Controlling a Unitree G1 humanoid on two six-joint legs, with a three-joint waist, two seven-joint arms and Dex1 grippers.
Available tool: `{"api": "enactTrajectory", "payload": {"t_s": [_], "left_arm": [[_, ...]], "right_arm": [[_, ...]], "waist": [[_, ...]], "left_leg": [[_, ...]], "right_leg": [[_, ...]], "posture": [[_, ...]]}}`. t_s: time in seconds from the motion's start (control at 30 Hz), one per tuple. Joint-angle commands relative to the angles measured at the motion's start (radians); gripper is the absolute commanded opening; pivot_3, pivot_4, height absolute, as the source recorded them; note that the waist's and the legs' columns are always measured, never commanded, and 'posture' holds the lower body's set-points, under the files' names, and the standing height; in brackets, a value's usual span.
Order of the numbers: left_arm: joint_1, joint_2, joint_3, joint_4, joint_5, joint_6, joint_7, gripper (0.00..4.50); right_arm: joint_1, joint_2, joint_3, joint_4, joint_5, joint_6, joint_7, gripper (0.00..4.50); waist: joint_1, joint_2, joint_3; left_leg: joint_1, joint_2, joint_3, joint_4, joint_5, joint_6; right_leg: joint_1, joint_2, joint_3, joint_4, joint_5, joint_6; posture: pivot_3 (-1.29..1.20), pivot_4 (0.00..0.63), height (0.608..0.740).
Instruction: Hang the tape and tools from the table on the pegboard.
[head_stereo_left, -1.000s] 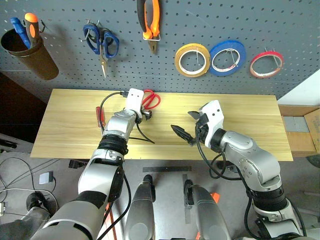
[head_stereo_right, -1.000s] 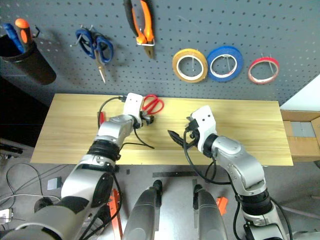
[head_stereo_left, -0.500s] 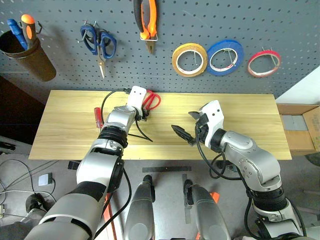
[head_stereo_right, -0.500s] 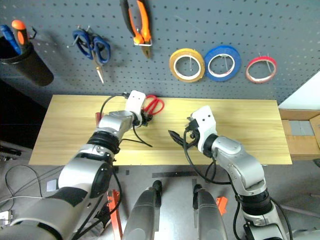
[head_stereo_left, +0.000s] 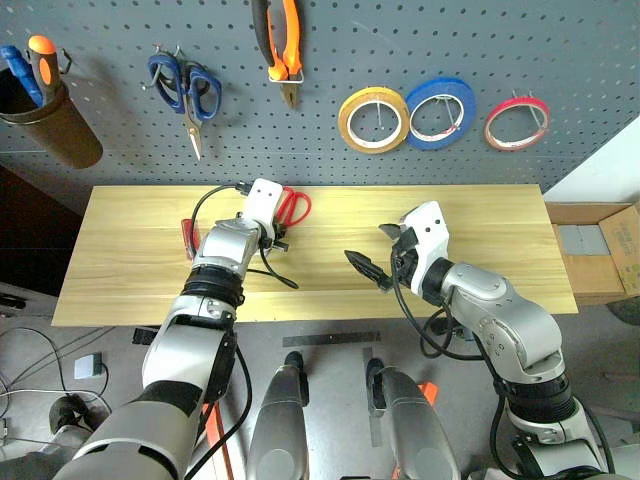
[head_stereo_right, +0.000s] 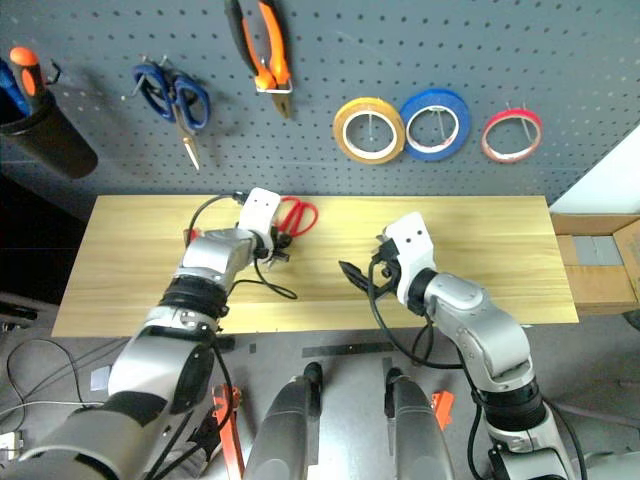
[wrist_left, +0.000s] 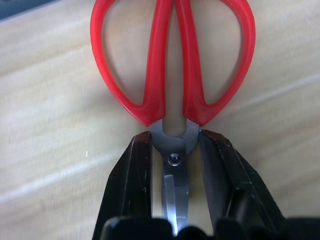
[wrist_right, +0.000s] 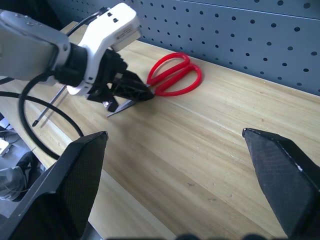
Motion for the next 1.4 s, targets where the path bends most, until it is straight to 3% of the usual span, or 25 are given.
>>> {"api": "enactTrajectory", "payload": {"t_s": [0.03,0.2,0.4,0.63,0.83,1.0,1.4], "left_arm": [[0.110,0.026,-0.016,-0.154,0.006,0.064,-0.011,1.00],[0.275,0.058,0.017,-0.451,0.005,0.086,0.022,1.00],[0.429,0.046,0.074,-0.673,-0.010,0.073,0.075,1.00],[0.528,-0.010,0.125,-0.811,-0.051,-0.099,0.104,1.00],[0.596,-0.033,0.117,-0.933,-0.031,-0.273,0.143,1.00],[0.619,-0.042,0.104,-1.052,-0.013,-0.293,0.175,1.00],[0.637,0.005,0.105,-1.138,0.181,-0.610,0.298,1.00]], "right_arm": [[0.007,-0.006,-0.010,-0.044,0.007,-0.009,0.008,4.50],[0.007,-0.015,-0.015,-0.038,0.007,-0.015,0.014,4.50],[0.005,-0.022,-0.018,-0.027,0.007,-0.025,0.021,4.50],[0.007,-0.025,-0.029,-0.028,0.025,-0.038,0.054,4.50],[-0.020,0.043,-0.135,-0.080,0.187,-0.036,0.092,4.50],[-0.051,0.058,-0.188,-0.090,0.264,-0.027,0.085,4.50],[-0.153,0.044,-0.176,-0.060,0.303,-0.072,0.093,4.50]], "waist": [[-0.001,0.000,0.000],[0.001,0.000,0.000],[0.005,0.000,0.000],[0.007,0.000,0.000],[0.006,0.000,0.000],[0.005,0.000,0.000],[0.014,0.000,0.000]], "left_leg": [[0.000,0.000,0.000,0.000,0.000,0.000],[0.000,0.001,0.000,0.000,0.000,0.000],[-0.001,0.000,-0.001,0.000,0.000,-0.001],[-0.003,0.000,-0.001,0.000,0.000,0.000],[-0.003,0.001,-0.001,-0.002,0.000,0.000],[-0.003,0.001,-0.001,-0.002,0.000,0.000],[-0.004,0.001,-0.001,-0.003,0.000,0.000]], "right_leg": [[0.000,0.000,0.000,0.000,0.000,0.000],[-0.001,0.000,0.000,0.001,0.000,-0.001],[-0.001,-0.001,0.000,0.000,0.000,-0.001],[-0.001,-0.001,-0.001,-0.002,0.000,-0.001],[-0.001,-0.001,-0.001,-0.005,0.000,-0.001],[-0.001,-0.001,-0.001,-0.006,0.000,0.000],[-0.001,-0.001,-0.001,-0.007,0.000,0.000]], "posture": [[0.09,0.443,0.740],[0.10,0.444,0.740],[0.11,0.446,0.740],[0.11,0.443,0.740],[0.11,0.442,0.740],[0.12,0.438,0.740],[0.17,0.417,0.740]]}}
